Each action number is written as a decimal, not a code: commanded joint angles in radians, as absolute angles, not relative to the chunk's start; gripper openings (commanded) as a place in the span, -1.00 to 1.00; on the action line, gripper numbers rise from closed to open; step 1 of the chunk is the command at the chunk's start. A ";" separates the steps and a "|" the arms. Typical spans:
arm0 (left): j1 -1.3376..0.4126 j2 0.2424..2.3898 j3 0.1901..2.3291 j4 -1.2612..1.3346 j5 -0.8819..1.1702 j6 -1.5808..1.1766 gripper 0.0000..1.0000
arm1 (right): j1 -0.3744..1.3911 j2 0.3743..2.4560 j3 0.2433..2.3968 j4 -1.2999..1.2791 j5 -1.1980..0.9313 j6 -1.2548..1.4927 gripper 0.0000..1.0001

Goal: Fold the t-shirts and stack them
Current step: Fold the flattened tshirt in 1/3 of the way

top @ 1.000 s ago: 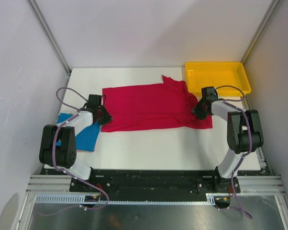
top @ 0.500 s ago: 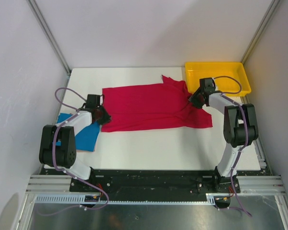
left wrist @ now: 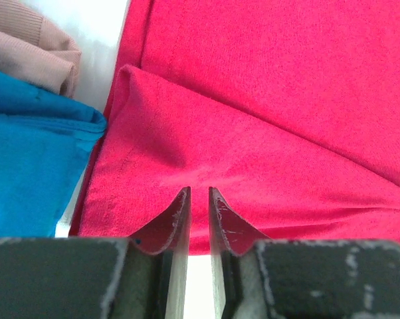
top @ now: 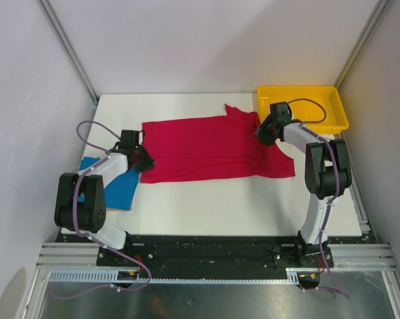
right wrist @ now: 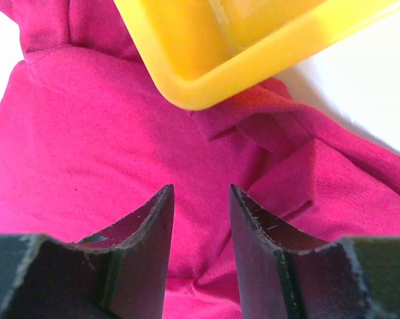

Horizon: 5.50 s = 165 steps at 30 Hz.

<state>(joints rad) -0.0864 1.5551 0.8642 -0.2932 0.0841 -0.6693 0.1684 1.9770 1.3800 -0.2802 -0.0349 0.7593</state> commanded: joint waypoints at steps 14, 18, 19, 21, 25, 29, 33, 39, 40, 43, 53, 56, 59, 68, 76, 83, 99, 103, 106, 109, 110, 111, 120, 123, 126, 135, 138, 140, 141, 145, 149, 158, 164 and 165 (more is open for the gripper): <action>-0.080 1.548 0.902 -0.270 0.099 -0.642 -0.60 | 0.170 1.719 1.146 -0.401 0.046 0.698 -0.58; -0.080 1.547 0.901 -0.270 0.099 -0.643 -0.60 | 0.169 1.736 1.130 -0.394 0.051 0.697 -0.77; -0.080 1.547 0.902 -0.271 0.098 -0.643 -0.60 | 0.170 1.742 1.129 -0.389 0.049 0.697 -0.79; -0.080 1.547 0.901 -0.271 0.098 -0.643 -0.60 | 0.172 1.758 1.128 -0.376 0.040 0.697 -0.81; -0.080 1.546 0.901 -0.271 0.095 -0.642 -0.60 | 0.183 1.784 1.128 -0.350 0.026 0.699 -0.82; -0.080 1.546 0.901 -0.272 0.094 -0.641 -0.60 | 0.192 1.806 1.128 -0.321 0.013 0.704 -0.82; -0.080 1.546 0.904 -0.271 0.095 -0.640 -0.60 | 0.193 1.823 1.129 -0.284 -0.027 0.711 -0.82; -0.079 1.548 0.907 -0.271 0.093 -0.640 -0.60 | 0.191 1.839 1.146 -0.212 -0.081 0.732 -0.80; -0.078 1.549 0.907 -0.271 0.093 -0.639 -0.59 | 0.192 1.845 1.152 -0.199 -0.090 0.735 -0.80; -0.077 1.549 0.908 -0.270 0.094 -0.638 -0.60 | 0.190 1.867 1.166 -0.151 -0.122 0.749 -0.79; -0.073 1.553 0.914 -0.270 0.099 -0.633 -0.60 | 0.188 1.999 1.278 -0.012 -0.213 0.827 -0.77; -0.070 1.551 0.911 -0.271 0.099 -0.631 -0.59 | 0.189 2.004 1.314 -0.011 -0.206 0.828 -0.72; -0.070 1.554 0.910 -0.270 0.098 -0.631 -0.58 | 0.190 1.993 1.335 -0.021 -0.199 0.823 -0.59; -0.068 1.515 0.892 -0.271 0.097 -0.639 -0.56 | 0.183 1.875 1.338 -0.215 -0.106 0.783 -0.46; -0.070 1.417 0.818 -0.269 0.096 -0.688 -0.50 | 0.040 1.562 1.071 -0.387 -0.083 0.765 -0.38; -0.077 1.386 0.801 -0.266 0.116 -0.702 -0.49 | -0.121 1.340 0.794 -0.438 -0.105 0.736 -0.24; -0.079 1.388 0.803 -0.266 0.124 -0.691 -0.50 | -0.177 1.393 0.705 -0.284 -0.128 0.741 -0.18; -0.078 1.388 0.807 -0.268 0.124 -0.688 -0.50 | -0.185 1.421 0.705 -0.277 -0.133 0.742 -0.19; -0.077 1.388 0.807 -0.267 0.122 -0.686 -0.50 | -0.190 1.436 0.705 -0.268 -0.132 0.742 -0.19; -0.078 1.388 0.805 -0.267 0.124 -0.685 -0.50 | -0.194 1.455 0.706 -0.247 -0.128 0.745 -0.19; -0.077 1.387 0.804 -0.268 0.123 -0.684 -0.50 | -0.194 1.465 0.706 -0.239 -0.128 0.746 -0.19; -0.077 1.388 0.802 -0.267 0.123 -0.683 -0.50 | -0.195 1.473 0.706 -0.228 -0.128 0.748 -0.19; -0.078 1.380 0.779 -0.268 0.124 -0.674 -0.48 | -0.196 1.535 0.765 -0.185 -0.063 0.748 -0.32; -0.077 1.374 0.755 -0.267 0.121 -0.685 -0.43 | -0.190 1.542 0.798 -0.213 -0.044 0.734 -0.67; -0.077 1.358 0.728 -0.267 0.109 -0.694 -0.32 | -0.189 1.535 0.814 -0.249 -0.029 0.717 -0.93; -0.077 1.245 0.632 -0.283 0.012 -0.732 -0.18 | -0.198 1.528 0.816 -0.310 -0.016 0.690 -1.00; -0.077 1.207 0.600 -0.295 -0.041 -0.756 -0.14 | -0.198 1.527 0.817 -0.310 -0.024 0.687 -1.00; -0.077 1.195 0.584 -0.297 -0.063 -0.782 -0.10 | -0.198 1.529 0.817 -0.308 -0.030 0.685 -1.00; -0.077 1.193 0.579 -0.298 -0.069 -0.793 -0.09 | -0.198 1.532 0.818 -0.308 -0.033 0.684 -1.00; -0.077 1.214 0.581 -0.297 -0.098 -0.827 -0.07 | -0.199 1.540 0.817 -0.303 -0.045 0.682 -1.00; -0.077 1.236 0.583 -0.293 -0.125 -0.857 -0.07 | -0.199 1.547 0.817 -0.298 -0.057 0.680 -1.00; -0.088 1.311 0.609 -0.280 -0.139 -0.884 -0.14 | -0.207 1.553 0.818 -0.296 -0.072 0.678 -1.00; -0.109 1.381 0.634 -0.271 -0.146 -0.894 -0.20 | -0.207 1.553 0.818 -0.294 -0.081 0.678 -1.00; -0.115 1.390 0.637 -0.271 -0.149 -0.896 -0.26 | -0.207 1.553 0.818 -0.295 -0.082 0.678 -1.00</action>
